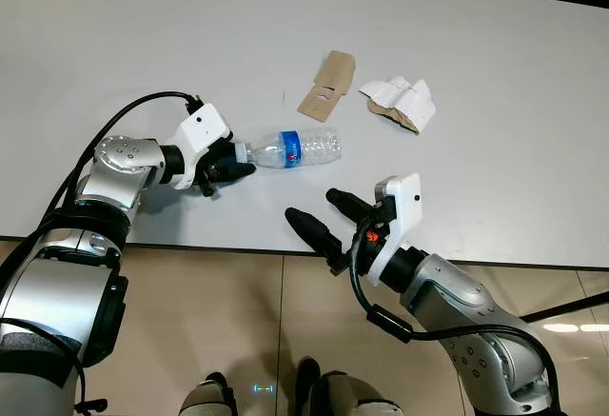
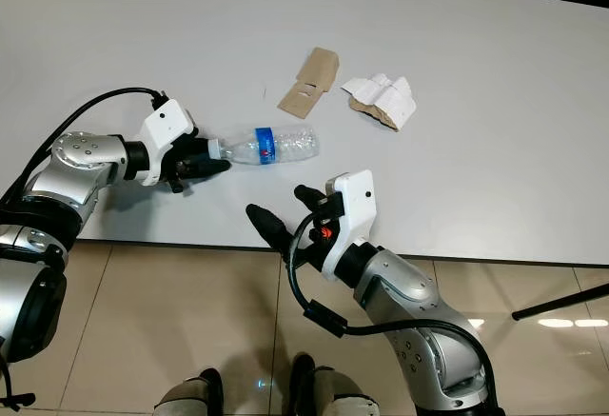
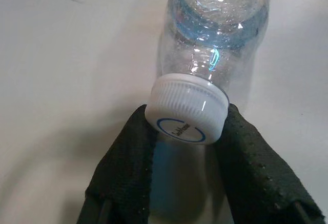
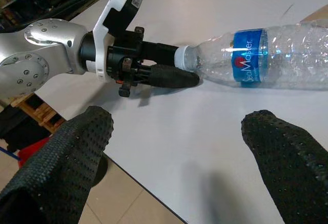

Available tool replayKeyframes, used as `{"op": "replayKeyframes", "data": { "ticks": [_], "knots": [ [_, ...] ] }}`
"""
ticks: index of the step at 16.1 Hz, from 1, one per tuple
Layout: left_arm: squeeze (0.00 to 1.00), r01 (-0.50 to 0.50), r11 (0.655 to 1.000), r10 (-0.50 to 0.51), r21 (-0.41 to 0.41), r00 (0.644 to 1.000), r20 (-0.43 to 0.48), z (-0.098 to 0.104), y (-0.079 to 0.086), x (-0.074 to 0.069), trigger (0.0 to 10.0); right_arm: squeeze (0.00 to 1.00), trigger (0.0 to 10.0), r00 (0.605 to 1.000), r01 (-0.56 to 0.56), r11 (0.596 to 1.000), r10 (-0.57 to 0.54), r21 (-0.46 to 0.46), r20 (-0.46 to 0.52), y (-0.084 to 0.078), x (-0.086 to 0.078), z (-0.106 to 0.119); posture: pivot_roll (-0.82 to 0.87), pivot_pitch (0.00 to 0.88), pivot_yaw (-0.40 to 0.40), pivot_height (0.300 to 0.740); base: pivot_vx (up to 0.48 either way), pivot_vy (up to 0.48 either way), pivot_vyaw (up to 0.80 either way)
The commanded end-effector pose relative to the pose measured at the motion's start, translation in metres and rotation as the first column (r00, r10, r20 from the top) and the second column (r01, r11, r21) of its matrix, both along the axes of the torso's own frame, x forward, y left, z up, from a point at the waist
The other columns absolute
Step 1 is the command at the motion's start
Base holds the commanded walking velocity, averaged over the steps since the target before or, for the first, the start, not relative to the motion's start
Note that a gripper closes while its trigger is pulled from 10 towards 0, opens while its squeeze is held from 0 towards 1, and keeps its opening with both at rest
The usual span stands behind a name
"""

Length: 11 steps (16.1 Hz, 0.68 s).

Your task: Picking trash to rubbish bin

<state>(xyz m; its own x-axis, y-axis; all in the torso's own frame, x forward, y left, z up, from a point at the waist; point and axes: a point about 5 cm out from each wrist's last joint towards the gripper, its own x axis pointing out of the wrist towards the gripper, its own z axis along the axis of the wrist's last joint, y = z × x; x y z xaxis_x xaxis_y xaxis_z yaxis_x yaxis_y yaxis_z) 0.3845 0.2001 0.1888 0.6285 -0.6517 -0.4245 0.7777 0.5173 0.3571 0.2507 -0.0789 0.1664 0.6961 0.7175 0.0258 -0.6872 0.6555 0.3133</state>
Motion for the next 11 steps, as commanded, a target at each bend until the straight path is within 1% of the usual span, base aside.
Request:
{"op": "replayKeyframes", "data": {
  "ticks": [1, 8, 11],
  "knots": [
    [0.0, -0.007, 1.0, 0.007, 0.027, 0.999, -0.031, -0.0048, 0.0027, -0.001, 0.0, 0.0, 10.0, 1.0, 0.008, 1.0, -0.008, -0.001, -0.016, -0.0008, 0.0, -0.0033, -0.18, 0.244, -0.118, 0.74, 0.0, 0.0, 0.0],
    [0.0, 0.001, 1.0, 0.0, 0.009, 1.0, -0.02, 0.0009, 0.0011, 0.0004, 0.0, 0.0, 10.0, 1.0, 0.009, 1.0, -0.009, 0.002, -0.013, 0.0008, 0.0054, -0.0046, -0.17, 0.224, -0.109, 0.74, 0.0, 0.0, 0.0],
    [0.0, 0.001, 1.0, -0.001, -0.011, 1.0, -0.008, 0.0046, 0.001, 0.0011, 0.0, 0.0, 10.0, 1.0, 0.008, 1.0, -0.008, 0.004, -0.007, 0.0015, 0.0093, -0.0054, -0.16, 0.206, -0.107, 0.74, 0.0, 0.0, 0.0]
  ]
}}
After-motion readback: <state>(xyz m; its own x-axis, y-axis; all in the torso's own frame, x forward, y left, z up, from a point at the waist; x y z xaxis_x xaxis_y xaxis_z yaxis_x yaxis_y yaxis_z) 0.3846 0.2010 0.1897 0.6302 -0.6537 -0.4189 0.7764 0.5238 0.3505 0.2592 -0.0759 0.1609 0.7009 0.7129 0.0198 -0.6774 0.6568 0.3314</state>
